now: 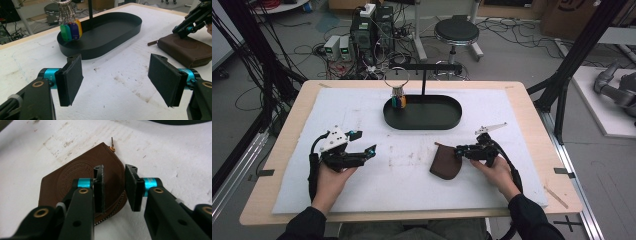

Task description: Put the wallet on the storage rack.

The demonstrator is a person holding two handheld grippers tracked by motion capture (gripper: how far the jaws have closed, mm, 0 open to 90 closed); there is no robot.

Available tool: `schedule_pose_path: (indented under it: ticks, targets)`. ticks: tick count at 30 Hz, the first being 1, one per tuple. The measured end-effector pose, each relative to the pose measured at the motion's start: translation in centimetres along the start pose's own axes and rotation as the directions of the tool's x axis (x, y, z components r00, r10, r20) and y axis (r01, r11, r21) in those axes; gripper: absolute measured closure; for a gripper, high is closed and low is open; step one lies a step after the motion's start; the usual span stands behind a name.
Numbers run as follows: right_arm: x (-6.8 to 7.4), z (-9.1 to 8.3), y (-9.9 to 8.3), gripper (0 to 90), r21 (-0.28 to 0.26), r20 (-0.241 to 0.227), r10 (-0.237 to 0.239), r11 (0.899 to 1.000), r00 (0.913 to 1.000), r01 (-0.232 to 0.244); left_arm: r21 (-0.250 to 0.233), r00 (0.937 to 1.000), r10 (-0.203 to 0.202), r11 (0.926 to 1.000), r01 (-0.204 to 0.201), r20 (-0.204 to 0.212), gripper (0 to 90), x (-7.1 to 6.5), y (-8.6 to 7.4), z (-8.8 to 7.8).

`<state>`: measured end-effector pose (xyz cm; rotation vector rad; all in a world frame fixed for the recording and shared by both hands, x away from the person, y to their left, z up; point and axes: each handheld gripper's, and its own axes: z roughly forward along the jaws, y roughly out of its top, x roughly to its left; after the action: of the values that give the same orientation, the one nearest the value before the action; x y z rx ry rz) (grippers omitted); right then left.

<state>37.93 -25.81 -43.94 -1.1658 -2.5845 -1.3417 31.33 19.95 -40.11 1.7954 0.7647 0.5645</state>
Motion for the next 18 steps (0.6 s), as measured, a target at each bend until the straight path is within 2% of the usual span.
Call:
schedule_pose_path:
  ticks: [2, 5, 9, 14, 18]
  targets:
    - [0.1, -0.3, 0.1, 83.2, -0.008, 0.009, -0.02, 1.0, 0.9998, 0.02, -0.002, 1.0, -0.002, 1.0, 0.002, 0.003, 27.8, -0.1, 0.0, 0.1]
    - [0.5, -0.6, 0.1, 85.2, -0.014, 0.018, -0.048, 0.999, 0.9987, 0.049, 0.002, 0.9999, 0.0, 1.0, 0.0, 0.014, 27.7, -0.1, 0.1, 0.3]
    - [1.3, -1.3, 0.3, 86.4, -0.066, 0.008, -0.104, 0.992, 0.9946, 0.104, 0.002, 0.9991, 0.0, 1.0, 0.0, 0.043, 27.7, -0.5, 0.2, 0.7]
    - [2.5, -2.2, 0.4, 87.0, -0.118, 0.012, -0.194, 0.974, 0.981, 0.194, 0.005, 0.9963, 0.013, 0.9999, -0.013, 0.085, 27.8, -1.1, 0.4, 1.7]
    - [3.2, -2.8, 0.3, 87.1, -0.142, 0.019, -0.248, 0.958, 0.9684, 0.249, 0.009, 0.9905, 0.009, 0.9999, -0.01, 0.137, 27.7, -1.7, 0.7, 2.6]
